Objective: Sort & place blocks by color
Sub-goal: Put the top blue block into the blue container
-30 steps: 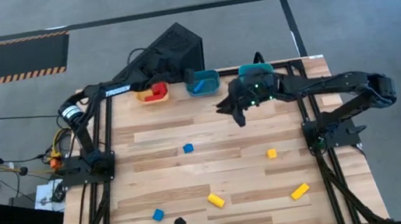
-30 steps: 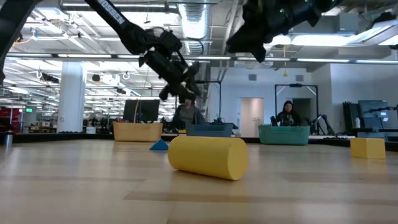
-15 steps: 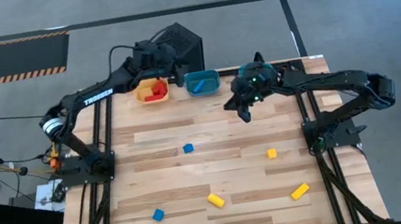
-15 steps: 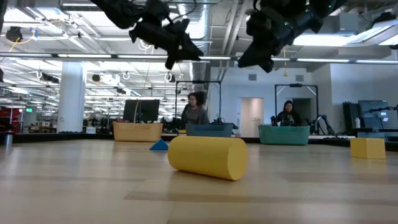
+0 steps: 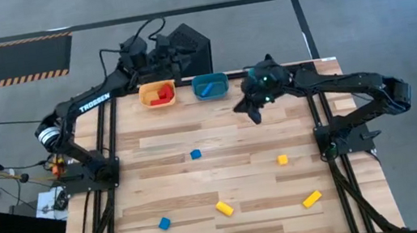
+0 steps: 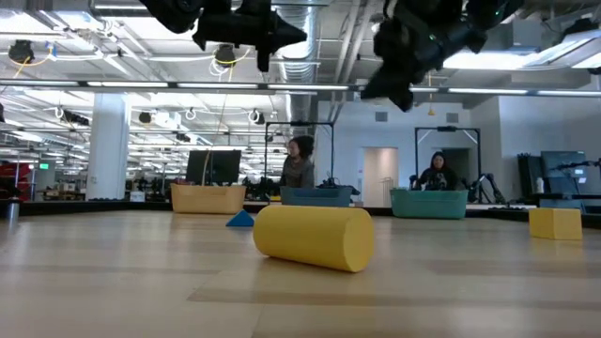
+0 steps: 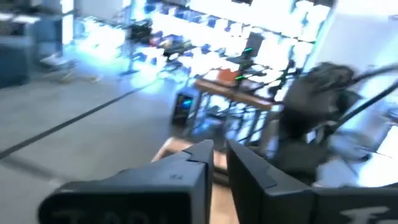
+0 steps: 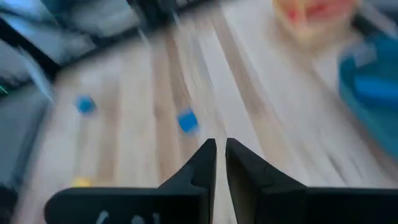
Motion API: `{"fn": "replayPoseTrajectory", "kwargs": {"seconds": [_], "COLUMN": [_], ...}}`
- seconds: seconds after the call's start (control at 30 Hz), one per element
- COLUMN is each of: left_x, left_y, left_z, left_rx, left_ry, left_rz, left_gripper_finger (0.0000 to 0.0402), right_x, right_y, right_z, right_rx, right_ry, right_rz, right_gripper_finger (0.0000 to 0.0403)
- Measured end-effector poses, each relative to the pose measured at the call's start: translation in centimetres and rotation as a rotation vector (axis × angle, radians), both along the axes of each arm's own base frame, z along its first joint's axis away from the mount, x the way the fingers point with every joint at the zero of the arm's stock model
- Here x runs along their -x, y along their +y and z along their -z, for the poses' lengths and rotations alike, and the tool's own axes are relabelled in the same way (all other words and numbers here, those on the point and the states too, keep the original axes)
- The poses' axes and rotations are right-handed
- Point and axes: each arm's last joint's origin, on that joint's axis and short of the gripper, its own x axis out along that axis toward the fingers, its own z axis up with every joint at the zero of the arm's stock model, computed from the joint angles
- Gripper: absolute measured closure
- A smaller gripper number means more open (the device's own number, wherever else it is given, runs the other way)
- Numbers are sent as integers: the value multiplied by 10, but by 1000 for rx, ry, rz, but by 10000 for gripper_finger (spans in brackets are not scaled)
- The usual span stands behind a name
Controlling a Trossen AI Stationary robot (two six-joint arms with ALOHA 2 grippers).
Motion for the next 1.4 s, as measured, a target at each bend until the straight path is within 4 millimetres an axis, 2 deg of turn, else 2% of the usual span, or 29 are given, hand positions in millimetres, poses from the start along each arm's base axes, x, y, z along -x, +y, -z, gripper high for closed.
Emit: {"fn": "replayPoseTrajectory", "kwargs": {"seconds": [0.13,0.23,0.3,0.37,0.5,0.67,0.83,0.97,1.07,1.17,1.27,1.4], "left_x": [-3,-2,-5,-7,-11,-8,1,-4,-14,-23,-28,-23], "left_y": [-2,-7,-17,-25,-29,-25,-31,-39,-58,-82,-103,-123], "left_z": [0,-5,-14,-21,-25,-26,-34,-15,2,9,11,12], "left_rx": [-28,-44,-56,-67,-82,-33,-66,14,37,18,5,56], "left_ry": [-6,-51,-117,-166,-212,-219,-195,10,186,283,333,400], "left_rz": [3,199,333,388,320,261,214,81,1,-94,-139,-140], "left_gripper_finger": [398,401,401,401,401,401,401,401,401,401,401,401], "right_x": [13,28,36,37,28,19,21,25,24,19,12,0], "right_y": [5,7,7,8,14,22,41,55,65,74,82,87], "right_z": [30,62,82,93,91,82,89,98,99,96,94,93], "right_rx": [-2,-3,-49,-124,-211,-232,-241,-214,-200,-182,-143,-109], "right_ry": [190,348,377,299,101,11,124,262,280,237,185,87], "right_rz": [16,86,131,142,75,68,44,51,34,-9,-30,-91], "right_gripper_finger": [354,362,370,378,395,397,391,392,391,391,391,388]}}
